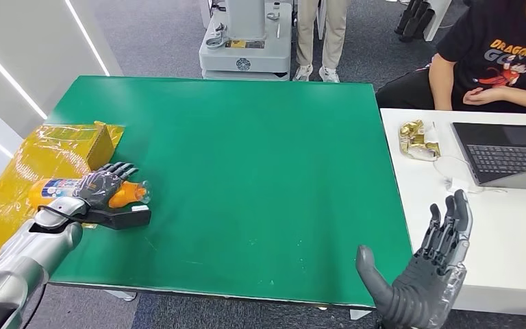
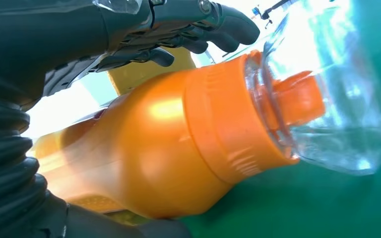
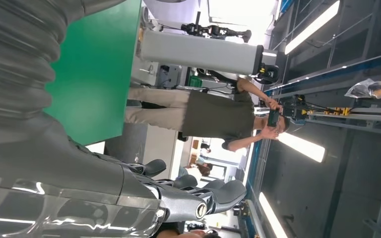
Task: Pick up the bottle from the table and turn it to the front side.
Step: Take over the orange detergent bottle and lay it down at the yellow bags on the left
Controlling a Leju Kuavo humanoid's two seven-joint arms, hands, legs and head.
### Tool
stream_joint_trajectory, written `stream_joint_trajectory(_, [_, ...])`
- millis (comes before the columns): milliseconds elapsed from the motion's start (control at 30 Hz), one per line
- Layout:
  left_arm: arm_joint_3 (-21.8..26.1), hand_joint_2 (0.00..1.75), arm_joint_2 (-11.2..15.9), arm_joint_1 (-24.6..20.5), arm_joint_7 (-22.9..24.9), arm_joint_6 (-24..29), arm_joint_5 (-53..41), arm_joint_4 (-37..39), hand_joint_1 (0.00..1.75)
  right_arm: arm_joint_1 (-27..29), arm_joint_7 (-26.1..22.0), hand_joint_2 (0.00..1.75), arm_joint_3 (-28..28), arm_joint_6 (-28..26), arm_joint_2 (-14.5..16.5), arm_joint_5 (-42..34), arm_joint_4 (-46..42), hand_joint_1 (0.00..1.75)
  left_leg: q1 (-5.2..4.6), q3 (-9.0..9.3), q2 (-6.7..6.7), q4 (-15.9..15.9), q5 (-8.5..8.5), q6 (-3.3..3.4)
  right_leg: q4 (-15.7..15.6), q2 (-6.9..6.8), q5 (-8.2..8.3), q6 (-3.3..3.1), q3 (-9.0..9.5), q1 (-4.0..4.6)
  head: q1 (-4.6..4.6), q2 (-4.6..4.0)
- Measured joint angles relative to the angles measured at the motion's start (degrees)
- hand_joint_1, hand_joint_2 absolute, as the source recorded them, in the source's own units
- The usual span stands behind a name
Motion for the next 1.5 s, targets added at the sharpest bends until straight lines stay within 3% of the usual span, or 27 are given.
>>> stream_joint_trajectory(500, [0.4, 1.75, 2.6, 1.7, -0.2, 0.3, 0.4, -0.9, 0.0, 0.0, -1.0, 1.75, 0.0, -0.6, 0.0, -1.4, 0.2, 0.0, 0.0, 0.1, 0.01, 0.0, 0.03, -0.05, 0.0, 0.0, 0.0, -0.02, 0.06, 0.0, 0.0, 0.0])
stream_joint_trajectory(867, [2.5, 1.75, 6.3, 6.3, -0.6, -0.2, 1.1, -6.7, 0.0, 0.1, -1.6, 1.75, 0.0, -0.6, 0.0, -2.1, 0.3, 0.0, 0.0, 0.11, 0.03, -0.1, 0.04, -0.06, 0.0, 0.02, 0.01, -0.05, 0.04, 0.0, 0.01, 0.0])
stream_joint_trajectory(1067, [3.7, 1.75, 8.3, 10.0, -0.4, -0.3, 1.9, -11.4, 0.0, 0.1, -1.6, 1.75, -0.1, 0.2, 0.0, -2.1, 0.3, 0.0, 0.0, 0.09, 0.07, -0.1, 0.03, -0.07, 0.0, 0.03, 0.02, -0.06, 0.02, 0.0, 0.01, 0.0])
stream_joint_trajectory(1500, [11.2, 1.75, 12.4, 23.6, 1.6, 1.0, 1.6, -29.3, 0.0, 0.6, -2.0, 1.75, -0.4, 0.9, 0.0, -1.7, 0.3, 0.0, 0.02, 0.05, 0.1, -0.1, -0.03, -0.16, 0.0, 0.1, -0.03, -0.1, -0.06, 0.0, 0.01, 0.0])
